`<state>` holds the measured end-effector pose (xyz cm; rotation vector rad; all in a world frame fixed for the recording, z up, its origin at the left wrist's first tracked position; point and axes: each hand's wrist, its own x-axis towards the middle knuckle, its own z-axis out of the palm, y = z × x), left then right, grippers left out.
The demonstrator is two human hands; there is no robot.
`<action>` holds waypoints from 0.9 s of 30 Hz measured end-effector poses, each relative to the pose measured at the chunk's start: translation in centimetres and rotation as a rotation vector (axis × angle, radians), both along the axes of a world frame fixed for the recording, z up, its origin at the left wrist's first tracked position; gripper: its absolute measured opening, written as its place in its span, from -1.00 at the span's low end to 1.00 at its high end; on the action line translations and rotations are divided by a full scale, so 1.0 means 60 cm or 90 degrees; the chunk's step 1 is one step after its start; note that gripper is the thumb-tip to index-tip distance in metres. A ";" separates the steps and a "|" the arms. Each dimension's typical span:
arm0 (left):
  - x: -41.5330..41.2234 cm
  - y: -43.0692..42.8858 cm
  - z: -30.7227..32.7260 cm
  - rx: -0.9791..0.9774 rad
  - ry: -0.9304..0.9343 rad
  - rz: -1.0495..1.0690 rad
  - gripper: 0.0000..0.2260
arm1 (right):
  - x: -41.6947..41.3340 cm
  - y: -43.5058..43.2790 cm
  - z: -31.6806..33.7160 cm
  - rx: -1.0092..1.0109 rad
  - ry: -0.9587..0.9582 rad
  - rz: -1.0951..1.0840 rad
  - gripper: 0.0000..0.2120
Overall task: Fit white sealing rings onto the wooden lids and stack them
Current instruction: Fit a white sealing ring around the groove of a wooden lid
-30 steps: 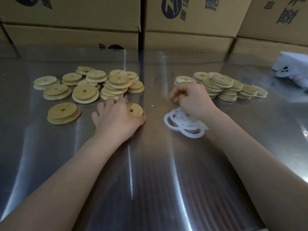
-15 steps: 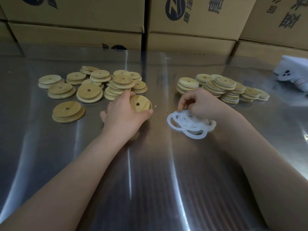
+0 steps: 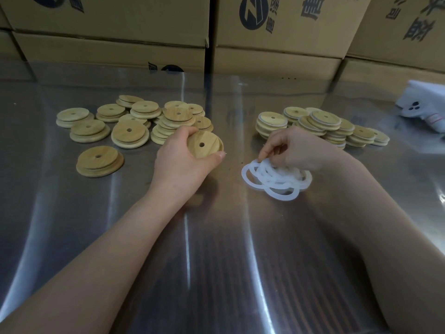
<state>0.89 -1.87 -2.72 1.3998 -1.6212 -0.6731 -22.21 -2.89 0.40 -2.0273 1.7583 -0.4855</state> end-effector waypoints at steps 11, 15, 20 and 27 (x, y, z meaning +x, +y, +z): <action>-0.002 0.000 -0.004 -0.049 0.014 -0.058 -0.46 | -0.005 -0.002 0.000 -0.077 -0.057 -0.002 -0.73; -0.001 0.001 -0.004 -0.050 0.029 -0.059 -0.46 | -0.005 -0.002 0.000 -0.121 -0.119 -0.027 -0.74; -0.002 0.000 -0.005 -0.048 0.055 -0.066 -0.46 | -0.007 -0.005 0.000 -0.108 -0.175 -0.049 -0.75; 0.002 -0.009 -0.006 0.040 0.207 -0.081 -0.49 | -0.014 -0.010 -0.004 -0.024 -0.200 -0.056 -0.72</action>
